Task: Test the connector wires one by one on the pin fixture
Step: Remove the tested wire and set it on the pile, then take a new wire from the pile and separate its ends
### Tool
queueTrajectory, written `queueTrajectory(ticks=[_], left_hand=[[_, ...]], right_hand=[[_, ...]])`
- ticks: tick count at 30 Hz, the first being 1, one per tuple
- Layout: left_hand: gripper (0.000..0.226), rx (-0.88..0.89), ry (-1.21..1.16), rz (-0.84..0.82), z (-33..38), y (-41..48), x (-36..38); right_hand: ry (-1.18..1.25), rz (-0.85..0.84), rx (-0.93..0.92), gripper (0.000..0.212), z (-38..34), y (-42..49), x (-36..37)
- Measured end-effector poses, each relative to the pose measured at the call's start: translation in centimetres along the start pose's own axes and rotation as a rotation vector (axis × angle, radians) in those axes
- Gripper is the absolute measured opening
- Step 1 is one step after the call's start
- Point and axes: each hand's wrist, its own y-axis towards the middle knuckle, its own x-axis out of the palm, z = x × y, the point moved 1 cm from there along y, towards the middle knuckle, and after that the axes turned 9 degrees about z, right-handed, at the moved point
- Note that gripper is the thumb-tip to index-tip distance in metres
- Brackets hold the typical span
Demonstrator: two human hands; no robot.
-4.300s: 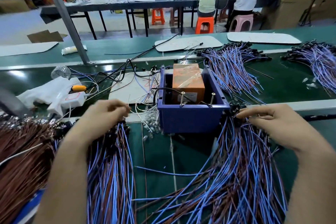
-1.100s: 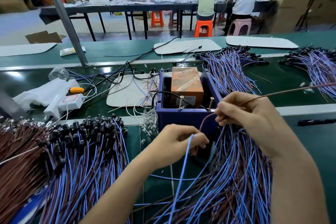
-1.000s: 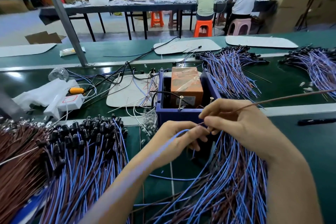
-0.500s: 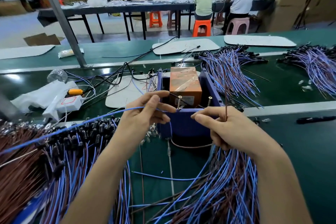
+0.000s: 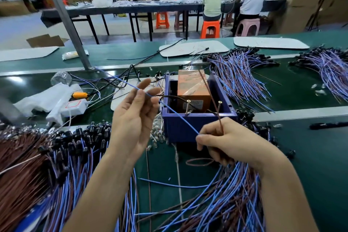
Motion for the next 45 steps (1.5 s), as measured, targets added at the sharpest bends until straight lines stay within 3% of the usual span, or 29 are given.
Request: queueTrajectory(ticks=[4,7,11,15,19,25,36,40,45], left_hand=[[0.023,0.064,0.022,0.069,0.2,0.7,-0.9],[0.021,0.054,0.395,0.004,-0.6,0.8,-1.5],[0.023,-0.009,0.841,-0.127,-3.0,0.5,-1.8],[0.026,-0.089,0.962,-0.190,-4.8,0.2,-1.8],[0.028,-0.111,0.965,-0.195,-5.4,0.1,-1.8],[0.029,-0.110,0.980,-0.195,-5.4,0.2,-1.9],[0.028,-0.175,1.046,-0.237,-4.9,-0.3,-1.4],[0.027,-0.065,0.869,-0.353,-3.6,-1.0,-0.4],[0.021,0.163,0.423,-0.403,-2.3,-1.5,0.5]], right_hand=[[0.028,-0.017,0.077,0.043,0.4,0.0,-0.3],[0.096,0.192,-0.015,0.061,0.5,0.6,-0.6],[0.246,0.453,-0.142,0.035,1.1,1.2,-1.4],[0.523,0.517,-0.101,0.019,1.1,1.1,-1.8],[0.523,0.452,-0.050,0.017,0.9,1.1,-1.5],[0.178,0.222,0.100,0.020,1.2,1.1,-0.6],[0.070,0.250,0.060,0.021,1.5,1.2,-0.7],[0.065,0.216,0.057,0.021,1.7,1.0,-1.0],[-0.107,-0.139,0.062,0.026,1.5,0.4,-0.3]])
